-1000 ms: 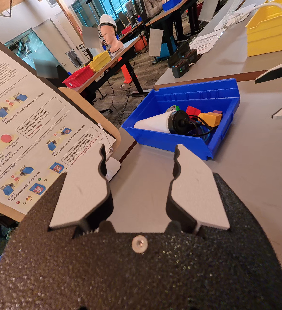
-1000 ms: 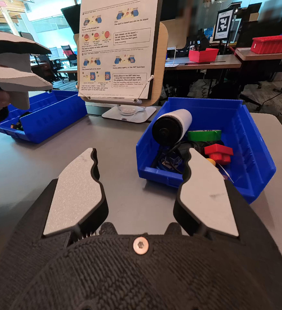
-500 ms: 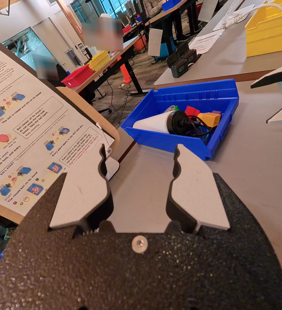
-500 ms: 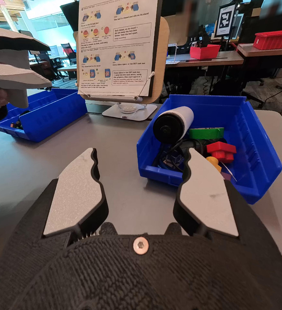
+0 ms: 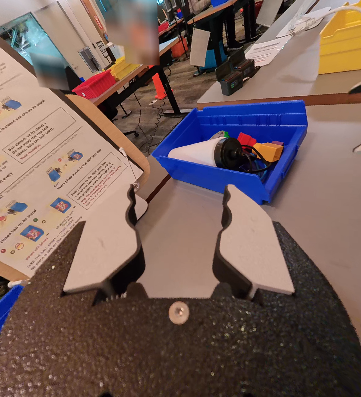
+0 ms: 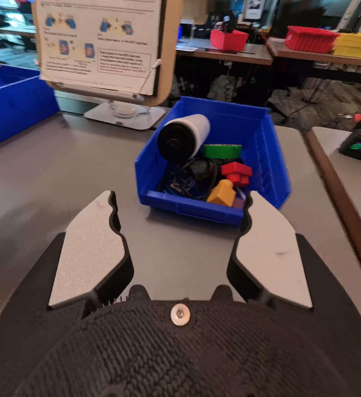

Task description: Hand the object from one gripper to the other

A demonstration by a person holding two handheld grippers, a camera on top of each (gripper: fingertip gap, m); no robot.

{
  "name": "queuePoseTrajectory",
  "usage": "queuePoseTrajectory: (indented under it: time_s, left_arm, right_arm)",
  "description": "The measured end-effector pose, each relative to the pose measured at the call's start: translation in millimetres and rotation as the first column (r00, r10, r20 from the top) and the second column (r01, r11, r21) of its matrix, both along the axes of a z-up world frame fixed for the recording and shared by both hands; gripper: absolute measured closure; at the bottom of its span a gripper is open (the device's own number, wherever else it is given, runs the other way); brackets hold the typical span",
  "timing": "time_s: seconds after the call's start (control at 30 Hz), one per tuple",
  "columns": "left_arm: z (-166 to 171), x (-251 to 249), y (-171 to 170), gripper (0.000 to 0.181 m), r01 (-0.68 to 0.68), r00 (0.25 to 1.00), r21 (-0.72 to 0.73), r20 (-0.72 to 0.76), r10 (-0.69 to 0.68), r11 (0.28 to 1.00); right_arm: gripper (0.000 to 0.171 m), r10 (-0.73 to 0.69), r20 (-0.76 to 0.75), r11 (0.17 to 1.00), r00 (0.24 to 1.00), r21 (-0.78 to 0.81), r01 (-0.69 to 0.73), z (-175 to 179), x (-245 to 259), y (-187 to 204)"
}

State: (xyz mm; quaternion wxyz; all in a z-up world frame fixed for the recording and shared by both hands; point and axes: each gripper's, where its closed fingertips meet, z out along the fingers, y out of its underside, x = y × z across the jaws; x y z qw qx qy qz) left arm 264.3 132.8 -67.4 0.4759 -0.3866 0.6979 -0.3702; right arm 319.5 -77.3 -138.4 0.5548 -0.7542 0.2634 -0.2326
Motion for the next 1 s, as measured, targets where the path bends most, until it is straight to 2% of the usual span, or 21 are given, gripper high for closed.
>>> queuePoseTrajectory:
  time_s: [0.1,0.17,0.23,0.3,0.37,0.47,0.63,0.73,0.83,0.93,1.0]
  left_arm:
    - [1.6,-0.6,-1.3,0.104,0.0,1.0,-0.002,0.006,0.0,1.0]
    - [3.2,-1.4,-2.2,0.104,-0.002,1.0,-0.009,0.012,0.002,1.0]
    - [3.3,-2.1,-3.9,0.104,0.002,1.0,-0.014,0.011,-0.002,1.0]
    - [3.1,-2.8,-5.9,0.104,0.004,1.0,-0.017,0.01,-0.004,1.0]
    - [0.0,-4.8,-8.1,0.104,0.006,1.0,-0.02,0.002,-0.006,1.0]
    - [-14.0,-12.2,-9.9,0.104,0.001,0.999,-0.026,-0.032,-0.002,1.0]
    - [-55.1,-46.0,8.9,0.103,-0.037,0.991,-0.049,-0.132,0.031,0.998]
    - [-71.2,-77.3,46.5,0.102,-0.136,0.975,-0.105,-0.19,0.114,0.985]
    - [-70.2,-119.0,109.6,0.103,-0.305,0.931,-0.082,-0.235,0.279,0.949]
    - [-59.1,-166.7,190.3,0.105,-0.494,0.835,-0.005,-0.282,0.473,0.87]
    - [-59.1,-193.2,237.6,0.105,-0.572,0.758,0.021,-0.368,0.538,0.82]
  right_arm:
    - [0.053,-0.215,0.099,0.976,0.972,0.051,0.211,26.3,20.7,-43.8]
    - [0.053,-0.395,0.198,0.917,0.897,0.155,0.369,55.8,28.6,-86.7]
    - [0.055,-0.454,0.25,0.888,0.855,0.203,0.412,72.1,27.1,-112.4]
    - [0.056,-0.444,0.216,0.894,0.869,0.16,0.417,65.1,28.7,-118.6]
    - [0.052,-0.385,0.119,0.922,0.915,0.085,0.377,41.4,30.4,-106.4]
    - [0.06,-0.108,-0.065,0.994,0.992,-0.01,0.108,-1.3,12.9,-50.4]
    - [0.063,0.178,-0.137,0.983,0.974,0.075,-0.169,-20.4,-24.1,37.5]
    - [0.062,0.239,-0.135,0.97,0.962,-0.01,-0.242,-35.4,-39.8,65.5]
    - [0.062,0.211,-0.079,0.963,0.974,-0.152,-0.221,-48.7,-37.0,68.5]
    - [0.063,0.191,-0.058,0.959,0.98,-0.201,-0.199,-53.1,-31.5,64.7]
    - [0.064,0.188,-0.073,0.965,0.979,-0.175,-0.198,-51.8,-29.8,63.4]
